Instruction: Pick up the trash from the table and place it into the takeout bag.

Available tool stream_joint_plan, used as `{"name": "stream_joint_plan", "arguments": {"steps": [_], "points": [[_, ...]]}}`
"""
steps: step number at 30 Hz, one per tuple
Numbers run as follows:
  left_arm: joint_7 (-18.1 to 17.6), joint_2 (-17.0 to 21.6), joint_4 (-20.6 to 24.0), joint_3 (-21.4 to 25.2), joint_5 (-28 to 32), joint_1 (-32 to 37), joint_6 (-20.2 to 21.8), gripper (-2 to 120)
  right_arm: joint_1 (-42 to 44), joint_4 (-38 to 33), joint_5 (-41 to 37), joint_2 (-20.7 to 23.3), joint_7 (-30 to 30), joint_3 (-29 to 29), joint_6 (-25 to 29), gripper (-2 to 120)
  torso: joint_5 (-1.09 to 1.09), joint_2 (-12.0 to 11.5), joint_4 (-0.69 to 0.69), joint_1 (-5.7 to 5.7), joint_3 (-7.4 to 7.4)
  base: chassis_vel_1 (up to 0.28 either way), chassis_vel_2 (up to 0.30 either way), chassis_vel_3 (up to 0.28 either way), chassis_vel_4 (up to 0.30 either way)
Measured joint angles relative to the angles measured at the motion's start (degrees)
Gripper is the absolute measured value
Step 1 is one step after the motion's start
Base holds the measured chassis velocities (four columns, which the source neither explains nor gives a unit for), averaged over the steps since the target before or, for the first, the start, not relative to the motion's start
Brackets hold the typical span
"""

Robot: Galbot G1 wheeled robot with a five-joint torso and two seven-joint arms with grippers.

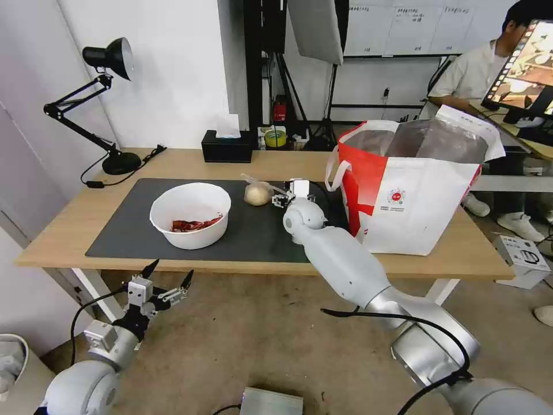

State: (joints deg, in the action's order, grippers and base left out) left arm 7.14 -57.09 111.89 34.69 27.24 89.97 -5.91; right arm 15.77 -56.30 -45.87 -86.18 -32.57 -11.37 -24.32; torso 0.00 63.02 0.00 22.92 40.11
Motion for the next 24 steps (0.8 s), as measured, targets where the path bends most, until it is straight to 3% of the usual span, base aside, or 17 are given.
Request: {"name": "stream_joint_plan", "arguments": {"steps": [11,24], "points": [[-0.7,-0.7,1.2,-0.1,0.3,0.6,0.0,100,1.5,-1.2,-4.1,0.0,-0.5,1.8,0.0,52,-0.01,0.0,-0.05,-0.02,-0.02,0.0,0.0,0.0,0.0],[-1.0,-0.7,1.6,-0.3,0.3,0.5,0.0,100,2.2,-3.8,-6.1,1.9,-1.2,1.1,-0.2,7,0.0,0.0,0.03,-0.01,0.01,0.0,0.0,0.0,0.0]]}}
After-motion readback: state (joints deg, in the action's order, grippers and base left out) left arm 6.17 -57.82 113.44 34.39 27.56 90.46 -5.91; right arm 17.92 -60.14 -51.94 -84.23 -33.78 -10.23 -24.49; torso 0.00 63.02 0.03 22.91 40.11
